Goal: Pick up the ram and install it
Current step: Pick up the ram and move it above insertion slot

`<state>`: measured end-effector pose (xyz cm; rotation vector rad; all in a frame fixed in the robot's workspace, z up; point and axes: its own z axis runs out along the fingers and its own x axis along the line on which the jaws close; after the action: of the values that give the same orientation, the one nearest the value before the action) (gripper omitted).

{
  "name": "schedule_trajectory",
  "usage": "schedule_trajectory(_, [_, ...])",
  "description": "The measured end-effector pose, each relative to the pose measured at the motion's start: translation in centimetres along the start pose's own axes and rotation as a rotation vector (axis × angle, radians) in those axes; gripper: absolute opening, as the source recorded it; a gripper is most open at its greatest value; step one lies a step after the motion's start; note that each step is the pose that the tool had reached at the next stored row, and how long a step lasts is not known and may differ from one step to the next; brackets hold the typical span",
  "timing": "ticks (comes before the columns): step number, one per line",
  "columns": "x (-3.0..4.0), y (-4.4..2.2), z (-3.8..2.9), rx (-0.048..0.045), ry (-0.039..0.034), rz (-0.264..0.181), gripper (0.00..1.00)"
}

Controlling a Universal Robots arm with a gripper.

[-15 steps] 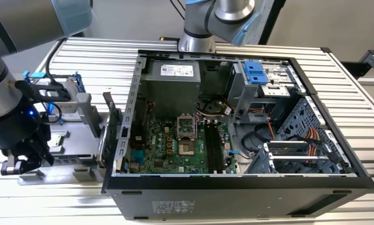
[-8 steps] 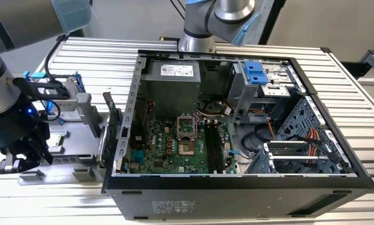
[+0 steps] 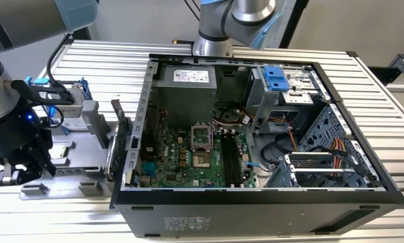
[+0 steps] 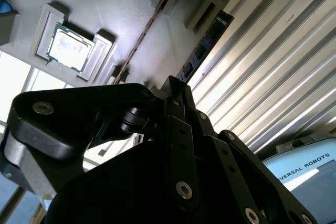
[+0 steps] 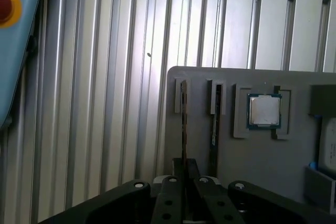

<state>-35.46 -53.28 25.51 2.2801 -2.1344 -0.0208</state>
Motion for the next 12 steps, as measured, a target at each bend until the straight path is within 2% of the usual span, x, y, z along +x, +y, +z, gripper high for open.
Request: schedule_trajectory(12, [0.00, 0.03, -1.15, -0.0001, 0.0001, 0.000, 0.00])
